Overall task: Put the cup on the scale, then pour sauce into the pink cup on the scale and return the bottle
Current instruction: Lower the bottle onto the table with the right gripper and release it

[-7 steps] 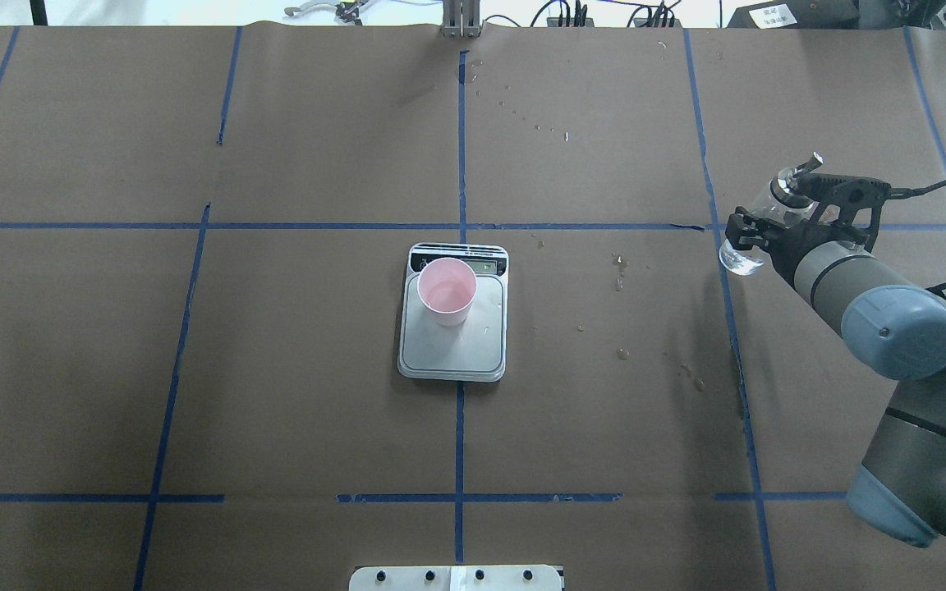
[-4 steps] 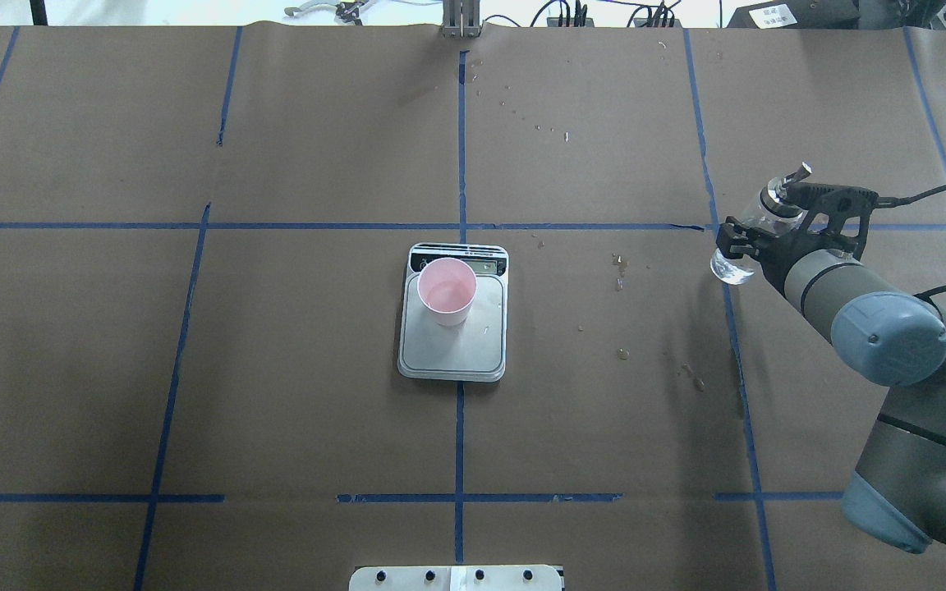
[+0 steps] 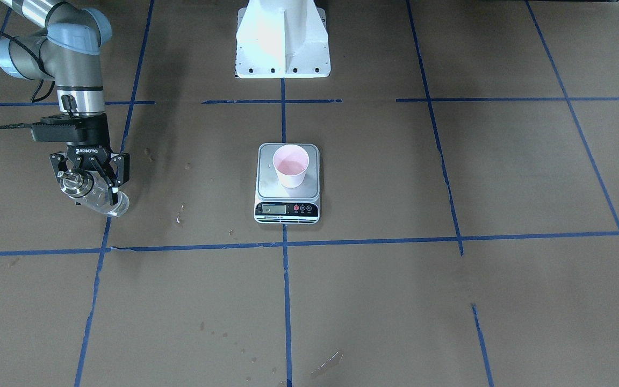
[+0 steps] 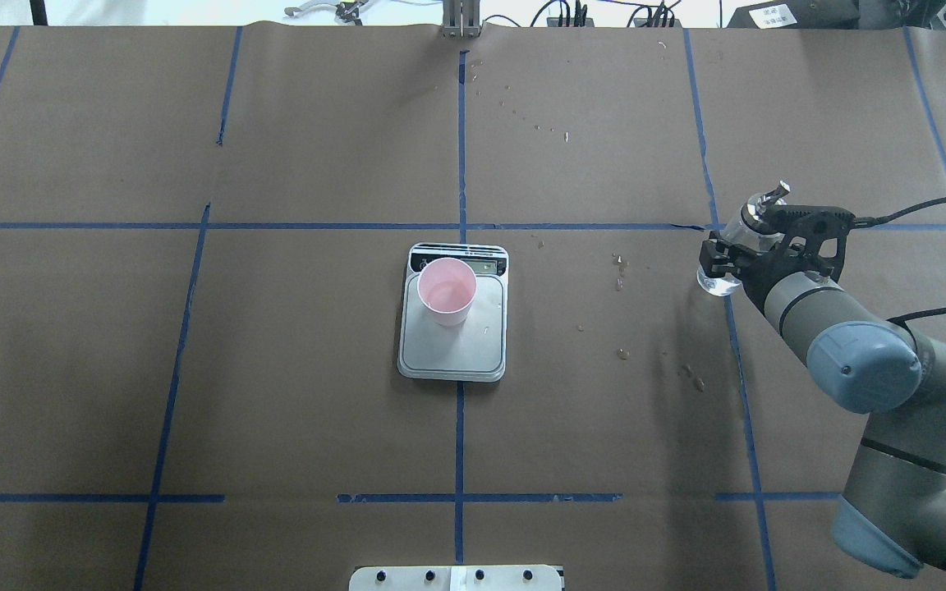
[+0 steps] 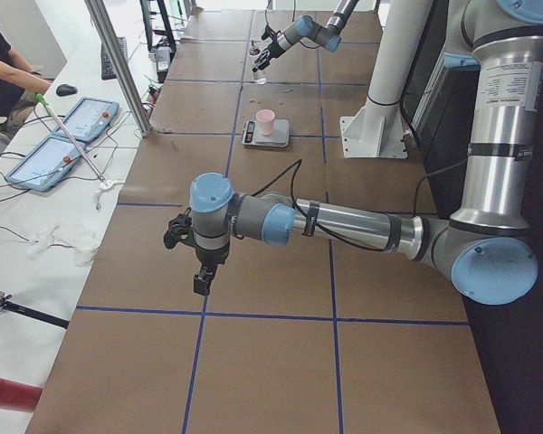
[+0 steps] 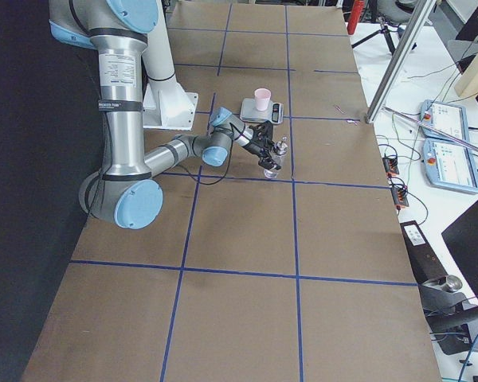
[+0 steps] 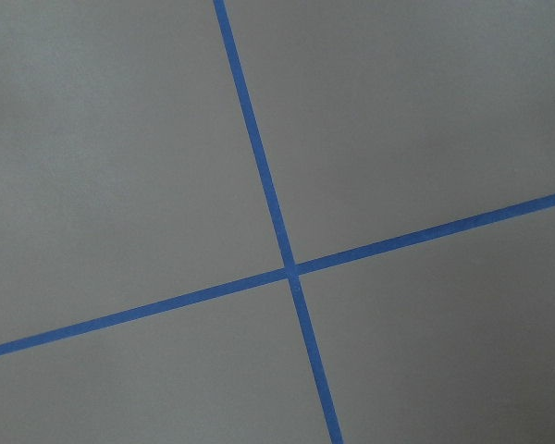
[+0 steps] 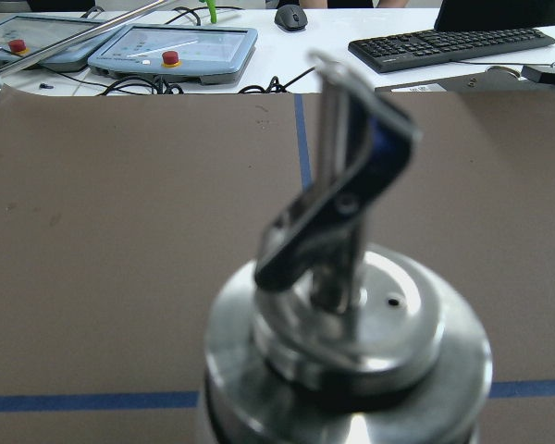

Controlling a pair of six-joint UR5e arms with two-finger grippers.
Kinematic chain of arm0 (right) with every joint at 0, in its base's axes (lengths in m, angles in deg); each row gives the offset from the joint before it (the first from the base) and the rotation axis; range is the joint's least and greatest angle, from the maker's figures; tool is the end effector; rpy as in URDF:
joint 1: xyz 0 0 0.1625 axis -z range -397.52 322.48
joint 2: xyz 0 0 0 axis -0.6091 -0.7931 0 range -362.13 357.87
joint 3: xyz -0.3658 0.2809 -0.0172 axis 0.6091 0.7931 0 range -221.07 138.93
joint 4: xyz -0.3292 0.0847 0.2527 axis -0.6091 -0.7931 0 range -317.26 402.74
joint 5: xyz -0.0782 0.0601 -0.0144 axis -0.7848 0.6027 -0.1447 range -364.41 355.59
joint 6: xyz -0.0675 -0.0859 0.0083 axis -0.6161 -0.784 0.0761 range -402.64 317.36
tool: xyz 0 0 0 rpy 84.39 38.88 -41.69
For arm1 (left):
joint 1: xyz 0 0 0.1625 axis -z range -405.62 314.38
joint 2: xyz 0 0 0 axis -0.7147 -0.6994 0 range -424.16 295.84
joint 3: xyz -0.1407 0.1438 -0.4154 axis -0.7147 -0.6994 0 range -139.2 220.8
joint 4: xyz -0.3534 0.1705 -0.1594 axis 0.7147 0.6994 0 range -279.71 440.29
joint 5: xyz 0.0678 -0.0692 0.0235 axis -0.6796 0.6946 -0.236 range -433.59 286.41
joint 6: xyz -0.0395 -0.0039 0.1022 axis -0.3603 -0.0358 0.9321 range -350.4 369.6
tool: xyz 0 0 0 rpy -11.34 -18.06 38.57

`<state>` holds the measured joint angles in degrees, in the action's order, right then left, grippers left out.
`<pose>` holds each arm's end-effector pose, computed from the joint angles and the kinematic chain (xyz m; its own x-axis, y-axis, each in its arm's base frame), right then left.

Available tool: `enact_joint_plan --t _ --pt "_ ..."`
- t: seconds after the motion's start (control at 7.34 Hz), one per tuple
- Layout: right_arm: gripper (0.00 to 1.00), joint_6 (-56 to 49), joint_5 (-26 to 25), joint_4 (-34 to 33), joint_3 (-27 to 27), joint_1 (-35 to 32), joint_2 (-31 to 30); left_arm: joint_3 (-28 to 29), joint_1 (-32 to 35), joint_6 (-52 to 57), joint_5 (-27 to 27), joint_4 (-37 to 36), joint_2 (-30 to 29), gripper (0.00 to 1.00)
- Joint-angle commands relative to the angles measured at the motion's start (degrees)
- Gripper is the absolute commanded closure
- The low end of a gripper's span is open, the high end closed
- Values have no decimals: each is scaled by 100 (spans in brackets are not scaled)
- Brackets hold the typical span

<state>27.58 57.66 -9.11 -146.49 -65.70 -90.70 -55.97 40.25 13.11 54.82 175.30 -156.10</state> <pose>-0.3825 -0.4144 0.4813 0.7314 0.0526 0.6799 -0.5397 0.6541 0.5300 -0.0268 -0.5335 0.6227 0.7652 0.2624 -0.5879 -0.1171 0.9546 0.2738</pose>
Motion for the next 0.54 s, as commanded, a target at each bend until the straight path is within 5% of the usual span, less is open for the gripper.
enact_joint_plan --t 0.0,0.41 --pt "100 -26 -344 8 91 172 -20 1 0 9 0 0 0 0" --pt "100 -44 -328 25 91 163 -82 -8 0 9 0 0 0 0"
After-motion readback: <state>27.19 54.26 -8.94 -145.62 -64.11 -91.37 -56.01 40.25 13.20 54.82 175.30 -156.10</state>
